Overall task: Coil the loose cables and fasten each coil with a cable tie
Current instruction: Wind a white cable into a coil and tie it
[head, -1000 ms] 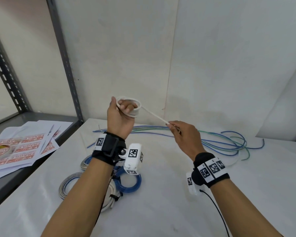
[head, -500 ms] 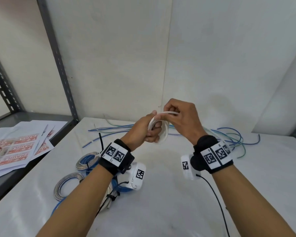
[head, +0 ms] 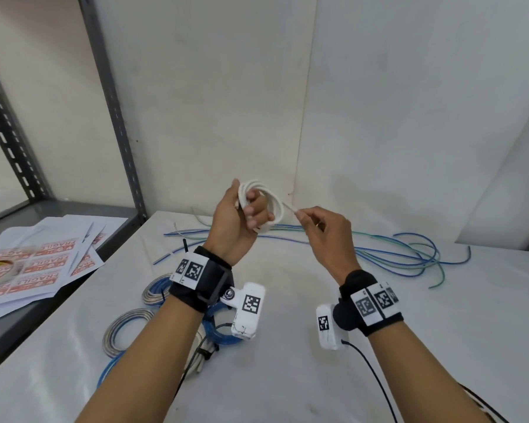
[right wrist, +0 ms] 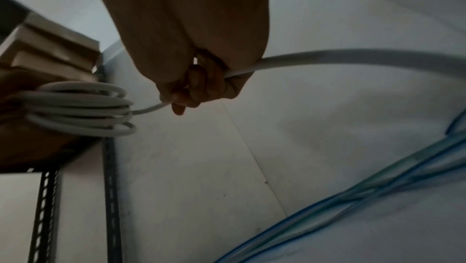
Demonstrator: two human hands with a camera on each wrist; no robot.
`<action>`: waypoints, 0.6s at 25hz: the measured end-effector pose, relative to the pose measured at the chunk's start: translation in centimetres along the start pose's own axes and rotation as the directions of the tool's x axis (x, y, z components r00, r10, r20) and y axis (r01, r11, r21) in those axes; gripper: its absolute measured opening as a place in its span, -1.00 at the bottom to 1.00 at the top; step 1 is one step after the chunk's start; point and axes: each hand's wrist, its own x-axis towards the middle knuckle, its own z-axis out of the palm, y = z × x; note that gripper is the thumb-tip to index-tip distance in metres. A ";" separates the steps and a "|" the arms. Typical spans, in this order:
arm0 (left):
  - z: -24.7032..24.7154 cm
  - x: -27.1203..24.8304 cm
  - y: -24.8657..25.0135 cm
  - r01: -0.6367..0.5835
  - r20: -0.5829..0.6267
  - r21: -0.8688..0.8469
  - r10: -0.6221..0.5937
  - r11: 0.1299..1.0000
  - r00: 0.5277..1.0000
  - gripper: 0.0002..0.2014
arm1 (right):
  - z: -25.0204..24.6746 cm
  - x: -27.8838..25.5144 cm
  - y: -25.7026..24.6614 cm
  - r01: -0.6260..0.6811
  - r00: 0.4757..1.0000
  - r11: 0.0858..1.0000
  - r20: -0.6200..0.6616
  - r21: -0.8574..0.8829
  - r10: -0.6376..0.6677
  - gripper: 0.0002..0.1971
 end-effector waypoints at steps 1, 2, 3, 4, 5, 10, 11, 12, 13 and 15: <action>-0.3 0.5 0.4 -0.055 -0.045 -0.016 0.055 0.998 0.997 -0.52 | -0.1 -0.6 0.0 0.010 0.998 0.997 0.057 -0.073 -0.006 -0.84; -0.5 1.0 0.7 -0.113 -0.110 0.007 0.113 0.994 0.987 -0.53 | -0.3 -1.3 -0.4 0.036 0.989 0.988 0.146 -0.152 -0.013 -0.82; -0.9 1.5 0.7 -0.168 -0.175 0.089 0.181 0.982 0.968 -0.52 | -0.4 -1.9 -1.3 0.081 0.968 0.970 0.249 -0.228 -0.023 -0.79; -1.3 1.9 0.4 -0.204 -0.213 0.257 0.262 0.945 0.941 -0.49 | -0.4 -2.2 -2.5 0.149 0.938 0.945 0.345 -0.293 -0.041 -0.75; -1.6 2.0 -0.2 -0.209 -0.201 0.485 0.341 0.849 0.918 -0.45 | -0.6 -2.2 -4.0 0.225 0.906 0.907 0.419 -0.356 -0.061 -0.73; -1.8 -0.1 -2.6 -0.169 0.109 0.948 0.227 0.269 0.968 -0.61 | -3.2 0.8 -8.6 0.334 0.880 0.850 0.457 -0.407 -0.127 -0.81; -1.4 -0.2 -2.2 -0.118 0.081 0.940 0.126 0.319 0.989 -0.62 | -3.8 1.1 -8.6 0.283 0.898 0.894 0.423 -0.347 -0.120 -0.81; -0.8 -0.2 -1.7 -0.061 0.062 0.929 0.011 0.366 0.998 -0.63 | -4.2 1.4 -8.3 0.240 0.916 0.931 0.381 -0.276 -0.123 -0.79; -0.5 -0.3 -1.5 0.000 0.046 0.910 -0.099 0.415 0.994 -0.63 | -4.3 1.6 -7.8 0.208 0.932 0.957 0.339 -0.201 -0.131 -0.76; -0.1 -0.7 -1.1 0.093 0.082 0.811 -0.270 0.577 0.959 -0.66 | -4.0 1.8 -6.6 0.168 0.960 0.984 0.236 -0.056 -0.150 -0.71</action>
